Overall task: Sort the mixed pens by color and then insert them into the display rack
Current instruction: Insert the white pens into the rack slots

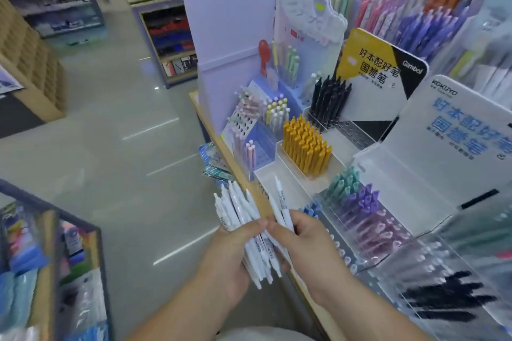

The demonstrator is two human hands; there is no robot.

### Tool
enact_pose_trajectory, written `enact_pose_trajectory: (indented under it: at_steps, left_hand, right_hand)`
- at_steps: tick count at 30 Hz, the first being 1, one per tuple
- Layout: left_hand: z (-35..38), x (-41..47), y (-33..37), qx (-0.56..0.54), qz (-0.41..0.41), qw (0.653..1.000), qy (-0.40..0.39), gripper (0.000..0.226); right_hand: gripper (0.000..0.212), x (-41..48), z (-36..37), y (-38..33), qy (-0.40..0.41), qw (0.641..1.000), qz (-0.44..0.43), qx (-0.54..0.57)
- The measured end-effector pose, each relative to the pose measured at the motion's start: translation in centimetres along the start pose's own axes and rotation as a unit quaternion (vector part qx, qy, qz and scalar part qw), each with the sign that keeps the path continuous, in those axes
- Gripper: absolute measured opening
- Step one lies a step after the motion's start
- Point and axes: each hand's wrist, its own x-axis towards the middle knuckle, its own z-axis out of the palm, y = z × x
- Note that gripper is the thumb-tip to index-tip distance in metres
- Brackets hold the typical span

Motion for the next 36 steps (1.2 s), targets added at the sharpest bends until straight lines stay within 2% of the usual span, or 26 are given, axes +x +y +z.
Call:
enact_pose_trajectory:
  at_steps: [4,7,9,14,15,18,20,24,31,36]
  left_hand:
    - [-2.3,5.6,4.9,0.049,-0.019,0.998,-0.017,0.022]
    - [-4.1,9.0,8.7,0.081,-0.067,0.994,-0.035,0.052]
    - [-5.0,10.8,10.8,0.103,-0.087,0.99,-0.047,0.058]
    - [-5.6,14.7,14.4,0.146,-0.113,0.978,-0.093,0.022]
    - [-5.5,15.2,15.0,0.152,-0.115,0.977,-0.097,0.021]
    - [-4.7,16.2,16.5,0.16,-0.144,0.971,-0.1,0.044]
    - [-4.2,16.8,17.2,0.159,-0.152,0.969,-0.109,0.039]
    - [-2.3,18.1,18.4,0.178,-0.154,0.965,-0.115,0.024]
    - [0.8,19.5,19.1,0.207,-0.13,0.959,-0.146,0.029]
    - [3.6,20.1,17.7,0.24,-0.124,0.952,-0.143,0.046]
  right_hand:
    - [0.016,4.4,3.8,-1.3,0.056,0.998,-0.004,-0.017]
    - [0.018,6.8,6.9,-2.8,0.078,0.997,0.009,-0.002]
    - [0.021,8.0,8.7,-3.8,0.098,0.995,0.005,0.001]
    - [0.027,10.6,10.0,-4.4,0.214,0.976,0.032,0.021]
    - [0.028,10.8,9.8,-4.4,0.223,0.973,0.04,0.038]
    - [0.032,11.3,9.1,-4.4,0.234,0.967,0.046,0.093]
    - [0.031,11.9,8.4,-4.1,0.24,0.964,0.05,0.102]
    - [0.029,13.3,6.7,-3.5,0.244,0.948,0.07,0.189]
    - [0.025,14.4,4.0,-3.8,0.196,0.964,0.09,0.158]
    - [0.023,15.3,3.7,-5.7,0.174,0.969,0.038,0.173]
